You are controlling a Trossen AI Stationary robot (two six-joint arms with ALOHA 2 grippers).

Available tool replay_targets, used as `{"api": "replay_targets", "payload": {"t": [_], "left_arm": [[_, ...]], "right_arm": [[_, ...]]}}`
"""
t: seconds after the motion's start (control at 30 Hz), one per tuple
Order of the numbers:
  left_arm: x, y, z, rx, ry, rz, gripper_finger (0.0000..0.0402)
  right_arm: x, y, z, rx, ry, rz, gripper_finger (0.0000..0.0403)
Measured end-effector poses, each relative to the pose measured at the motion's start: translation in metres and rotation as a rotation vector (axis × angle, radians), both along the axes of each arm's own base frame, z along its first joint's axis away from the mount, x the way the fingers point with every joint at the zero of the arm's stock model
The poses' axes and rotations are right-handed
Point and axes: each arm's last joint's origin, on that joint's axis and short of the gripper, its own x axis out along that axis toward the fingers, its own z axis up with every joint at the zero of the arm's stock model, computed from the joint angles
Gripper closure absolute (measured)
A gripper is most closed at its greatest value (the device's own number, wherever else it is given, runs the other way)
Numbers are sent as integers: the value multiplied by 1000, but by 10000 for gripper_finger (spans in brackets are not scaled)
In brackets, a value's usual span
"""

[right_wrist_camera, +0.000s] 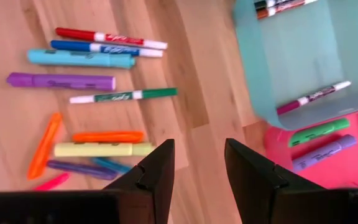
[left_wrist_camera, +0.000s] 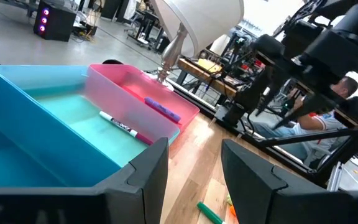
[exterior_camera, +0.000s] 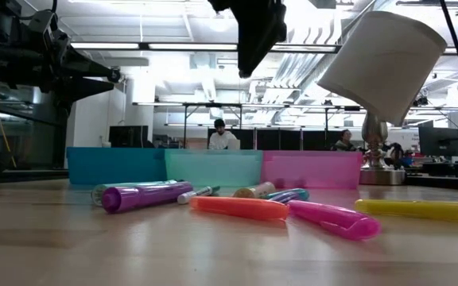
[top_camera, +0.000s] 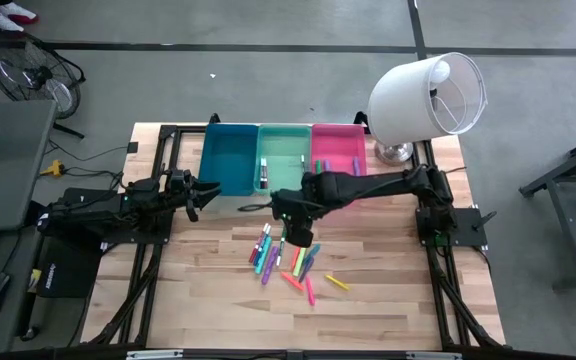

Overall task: Pick & Place Markers
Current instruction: Put the yellow pen into the blue bin

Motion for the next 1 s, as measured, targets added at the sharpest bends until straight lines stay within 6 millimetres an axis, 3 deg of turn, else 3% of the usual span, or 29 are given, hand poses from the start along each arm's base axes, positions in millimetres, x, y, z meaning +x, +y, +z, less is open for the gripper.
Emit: {"api": "replay_targets", "payload": {"t": [0.33, 0.73, 0.87, 1.0], "left_arm": [[0, 0, 0, 0, 0, 0, 254], [0, 0, 0, 0, -1, 0, 254], [0, 0, 0, 0, 0, 0, 254], [0, 0, 0, 0, 0, -1, 254]], "right_arm": [[-3, 24, 0, -58, -7, 32, 273], [-4, 30, 0, -66, -12, 60, 273], [-7, 30, -11, -48, -59, 82, 273], [-27, 28, -34, 36, -131, 85, 273]]}}
